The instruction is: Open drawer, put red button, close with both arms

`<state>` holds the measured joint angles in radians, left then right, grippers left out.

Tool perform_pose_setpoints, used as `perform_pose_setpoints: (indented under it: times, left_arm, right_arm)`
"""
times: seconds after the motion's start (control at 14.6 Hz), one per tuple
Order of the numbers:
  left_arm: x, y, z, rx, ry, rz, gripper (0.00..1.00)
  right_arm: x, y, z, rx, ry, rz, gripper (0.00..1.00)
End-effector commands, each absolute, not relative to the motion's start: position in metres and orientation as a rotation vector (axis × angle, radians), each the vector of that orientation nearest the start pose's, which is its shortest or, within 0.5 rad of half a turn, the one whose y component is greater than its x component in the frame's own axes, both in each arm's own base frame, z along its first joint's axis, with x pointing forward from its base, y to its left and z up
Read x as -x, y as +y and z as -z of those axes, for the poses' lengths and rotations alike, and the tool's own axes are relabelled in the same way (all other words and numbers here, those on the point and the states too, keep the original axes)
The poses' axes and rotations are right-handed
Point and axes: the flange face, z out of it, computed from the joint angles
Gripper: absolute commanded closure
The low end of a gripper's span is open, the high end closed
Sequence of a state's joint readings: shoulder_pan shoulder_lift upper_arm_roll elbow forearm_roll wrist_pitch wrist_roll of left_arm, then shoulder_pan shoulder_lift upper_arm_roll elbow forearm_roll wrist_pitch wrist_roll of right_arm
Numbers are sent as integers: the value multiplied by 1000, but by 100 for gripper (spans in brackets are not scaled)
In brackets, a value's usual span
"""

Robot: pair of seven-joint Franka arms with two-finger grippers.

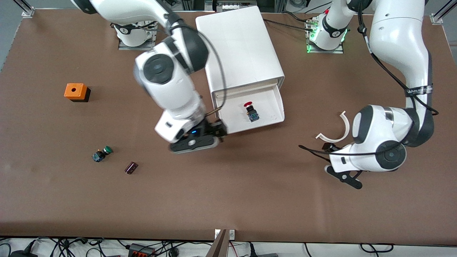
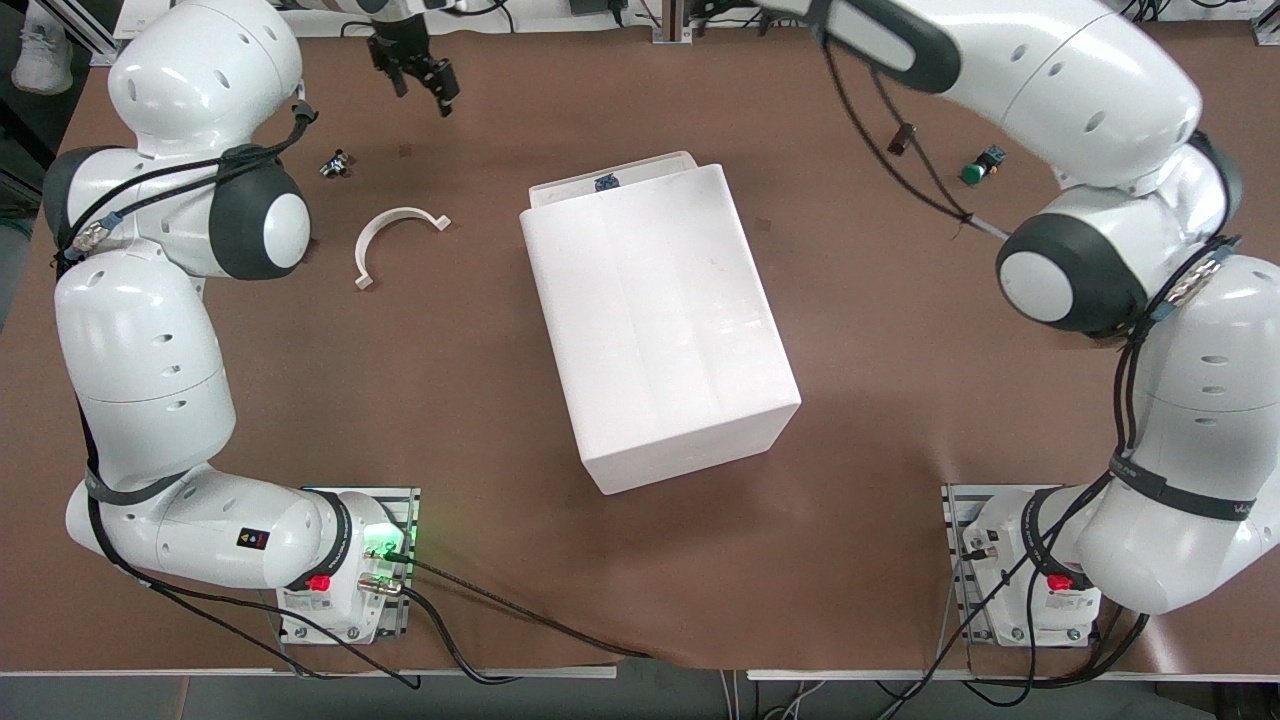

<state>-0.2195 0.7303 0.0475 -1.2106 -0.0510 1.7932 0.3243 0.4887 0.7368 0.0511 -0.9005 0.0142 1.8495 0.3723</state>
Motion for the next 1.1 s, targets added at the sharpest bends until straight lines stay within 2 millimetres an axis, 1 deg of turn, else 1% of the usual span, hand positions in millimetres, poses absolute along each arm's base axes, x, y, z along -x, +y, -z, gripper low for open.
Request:
perform_pose_setpoints:
  times: [0.0,0.07,0.14,0.21,0.27,0.34,0.41,0.48,0.55,0.62,0.69,0.76,0.82,0.89,0.96,1.03]
  left_arm:
    - [-716,-187,-323,3284,478,-202,0]
    - [-714,-204,-321,3370,296,-222,0]
    - [-712,-215,-323,3421,128,-249,0]
    - [-707,-234,-324,3436,58,-269,0]
    - [-700,-252,-324,3431,41,-282,0]
    - [-696,-264,-323,3427,33,-283,0]
    - [-696,-269,-320,3436,0,-231,0]
    - [-695,-274,-310,3439,-30,-175,0]
    - [-689,-287,-303,3441,-15,-135,0]
    - [-687,-292,-302,3440,18,-113,0]
    - [-679,-307,-296,3437,60,-125,0]
    - [-669,-329,-295,3428,122,-125,0]
    - [-665,-339,-292,3431,122,-111,0]
    - [-655,-349,-280,3422,109,-132,0]
    - [-649,-351,-272,3415,68,-167,0]
    - [-643,-352,-267,3402,25,-201,0]
  right_arm:
    - [-686,312,-507,3029,-251,208,0]
    - [-693,280,-512,3044,-201,168,0]
    - [-698,250,-511,3059,-142,96,0]
    - [-698,223,-515,3077,-106,29,0]
    - [-698,201,-517,3090,-114,-27,0]
    - [-699,188,-521,3094,-129,-34,0]
    - [-695,186,-528,3099,-153,-29,0]
    - [-691,184,-527,3109,-144,-76,0]
    - [-688,177,-527,3116,-127,-123,0]
    - [-688,158,-526,3122,-93,-167,0]
    - [-691,135,-527,3122,-51,-176,0]
    - [-693,108,-535,3113,-9,-160,0]
    - [-691,92,-538,3117,9,-158,0]
    - [-682,78,-544,3125,40,-164,0]
    - [-676,59,-549,3125,79,-149,0]
    - [-666,44,-564,3133,105,-88,0]
